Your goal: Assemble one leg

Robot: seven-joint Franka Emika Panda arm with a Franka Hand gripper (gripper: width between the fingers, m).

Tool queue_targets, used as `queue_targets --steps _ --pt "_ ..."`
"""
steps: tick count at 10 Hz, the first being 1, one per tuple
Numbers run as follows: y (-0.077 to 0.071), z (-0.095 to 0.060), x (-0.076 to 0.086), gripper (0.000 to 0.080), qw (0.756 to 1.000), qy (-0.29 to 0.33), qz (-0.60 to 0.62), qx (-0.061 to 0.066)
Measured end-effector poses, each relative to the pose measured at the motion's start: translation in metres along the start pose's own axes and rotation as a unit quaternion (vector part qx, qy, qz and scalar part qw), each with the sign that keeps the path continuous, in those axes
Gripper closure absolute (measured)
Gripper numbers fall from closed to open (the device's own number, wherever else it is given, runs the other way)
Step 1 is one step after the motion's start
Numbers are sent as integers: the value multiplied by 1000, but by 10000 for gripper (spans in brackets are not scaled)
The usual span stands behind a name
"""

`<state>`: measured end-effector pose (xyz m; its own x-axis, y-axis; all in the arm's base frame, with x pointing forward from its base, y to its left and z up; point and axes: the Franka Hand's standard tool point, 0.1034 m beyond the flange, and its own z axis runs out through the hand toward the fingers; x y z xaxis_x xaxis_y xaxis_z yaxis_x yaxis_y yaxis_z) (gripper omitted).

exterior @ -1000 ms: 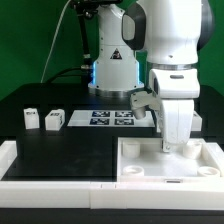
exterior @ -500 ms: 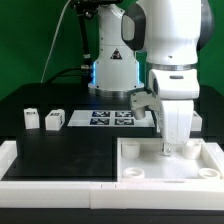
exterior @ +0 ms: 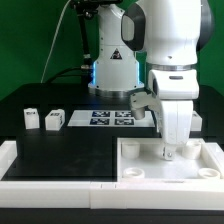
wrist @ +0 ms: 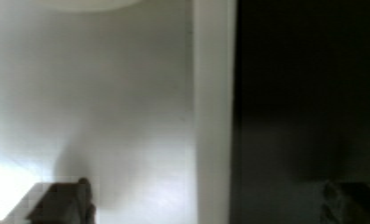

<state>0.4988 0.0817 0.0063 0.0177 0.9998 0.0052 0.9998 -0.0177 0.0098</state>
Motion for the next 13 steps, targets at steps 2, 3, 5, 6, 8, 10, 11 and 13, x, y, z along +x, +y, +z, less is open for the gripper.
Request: queue_targets --steps 2,3,5,6,8,10,11,13 --pt "0 -1 0 152 1000 1 5 -2" --pt "-9 -14 -1 150 999 2 35 -12" --pt "-31 -39 2 150 996 1 83 -21" --pt "-40 -55 2 150 993 -2 119 -26" --pt "-42 -53 0 150 993 -2 120 -25" --pt "-43 -53 1 150 982 1 189 -23" --pt "-43 -53 1 150 971 3 237 -22" --pt "-60 -50 0 150 913 27 407 -26"
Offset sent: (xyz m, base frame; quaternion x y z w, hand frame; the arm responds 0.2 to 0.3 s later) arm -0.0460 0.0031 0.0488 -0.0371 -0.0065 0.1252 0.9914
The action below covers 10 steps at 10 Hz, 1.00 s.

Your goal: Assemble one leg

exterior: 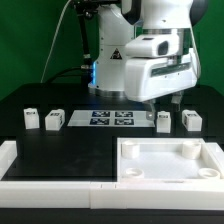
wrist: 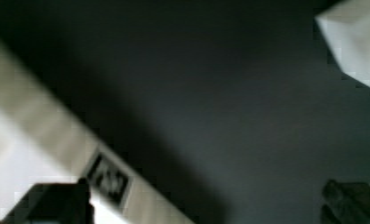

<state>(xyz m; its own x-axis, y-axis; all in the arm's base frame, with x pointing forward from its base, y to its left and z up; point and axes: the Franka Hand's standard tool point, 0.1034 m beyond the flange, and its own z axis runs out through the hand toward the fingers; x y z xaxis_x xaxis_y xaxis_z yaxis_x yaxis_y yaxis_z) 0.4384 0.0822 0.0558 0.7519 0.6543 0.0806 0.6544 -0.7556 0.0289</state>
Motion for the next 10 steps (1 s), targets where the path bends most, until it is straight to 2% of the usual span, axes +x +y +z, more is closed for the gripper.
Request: queue_targets --steps 1,2,5,6,9,10 --pt "-19 4 -13 150 996 -6 93 7" --pt "-33 6 -14 150 984 -11 180 12" --pt "-69 7 2 150 937 -15 348 24" --pt "-79 7 7 150 942 -15 334 26" --pt "-77 8 2 150 945 -42 322 30" --pt "-79 8 -5 150 941 -105 318 44"
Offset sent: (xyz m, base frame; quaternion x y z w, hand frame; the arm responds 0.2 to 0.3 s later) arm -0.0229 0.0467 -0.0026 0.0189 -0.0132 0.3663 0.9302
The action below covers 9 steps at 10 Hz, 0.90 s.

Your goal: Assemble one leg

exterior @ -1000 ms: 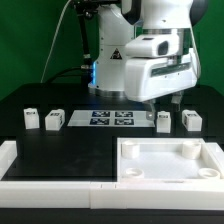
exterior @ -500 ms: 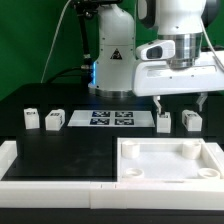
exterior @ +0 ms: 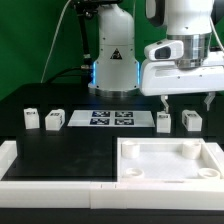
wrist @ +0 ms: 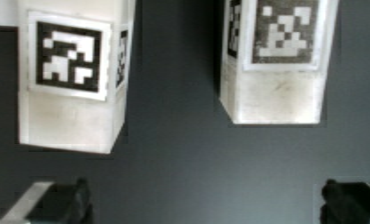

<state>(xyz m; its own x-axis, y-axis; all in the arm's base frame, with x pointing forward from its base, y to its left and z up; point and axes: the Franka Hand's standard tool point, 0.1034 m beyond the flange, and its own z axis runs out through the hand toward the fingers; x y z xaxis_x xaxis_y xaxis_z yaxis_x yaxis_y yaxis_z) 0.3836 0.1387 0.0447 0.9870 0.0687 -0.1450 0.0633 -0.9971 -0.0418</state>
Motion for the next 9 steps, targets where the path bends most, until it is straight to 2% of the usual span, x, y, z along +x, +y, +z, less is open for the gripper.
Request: queue_targets --steps 1,2,3,5,7,9 --pt "-2 0 0 150 999 -35 18 -3" --pt "-10 4 -9 150 996 -86 28 -12" --pt "-14 6 -11 150 991 -130 23 -17" --pt "-17 10 -15 150 976 -218 9 -21" --pt "-19 16 -12 150 959 -282 -22 -7" --pt "-18 21 -21 150 927 -373 -36 -1"
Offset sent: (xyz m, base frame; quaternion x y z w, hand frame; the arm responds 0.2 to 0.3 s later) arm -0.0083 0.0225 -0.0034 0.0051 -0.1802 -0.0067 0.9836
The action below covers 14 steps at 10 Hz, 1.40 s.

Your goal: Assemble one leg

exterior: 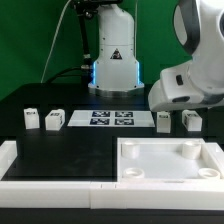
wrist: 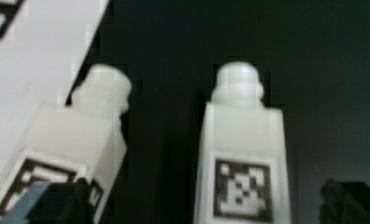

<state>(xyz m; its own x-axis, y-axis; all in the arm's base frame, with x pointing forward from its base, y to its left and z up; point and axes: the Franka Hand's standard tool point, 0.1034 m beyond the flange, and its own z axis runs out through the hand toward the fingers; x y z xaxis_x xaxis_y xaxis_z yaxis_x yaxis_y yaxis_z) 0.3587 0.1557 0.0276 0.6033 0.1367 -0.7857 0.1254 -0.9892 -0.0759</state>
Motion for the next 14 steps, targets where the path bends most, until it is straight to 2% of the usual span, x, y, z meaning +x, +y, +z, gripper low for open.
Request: queue_targets --steps 7,14 --pt "-8 14 0 150 998 -25 59 -10" --pt "-14 10 2 150 998 -18 53 -7"
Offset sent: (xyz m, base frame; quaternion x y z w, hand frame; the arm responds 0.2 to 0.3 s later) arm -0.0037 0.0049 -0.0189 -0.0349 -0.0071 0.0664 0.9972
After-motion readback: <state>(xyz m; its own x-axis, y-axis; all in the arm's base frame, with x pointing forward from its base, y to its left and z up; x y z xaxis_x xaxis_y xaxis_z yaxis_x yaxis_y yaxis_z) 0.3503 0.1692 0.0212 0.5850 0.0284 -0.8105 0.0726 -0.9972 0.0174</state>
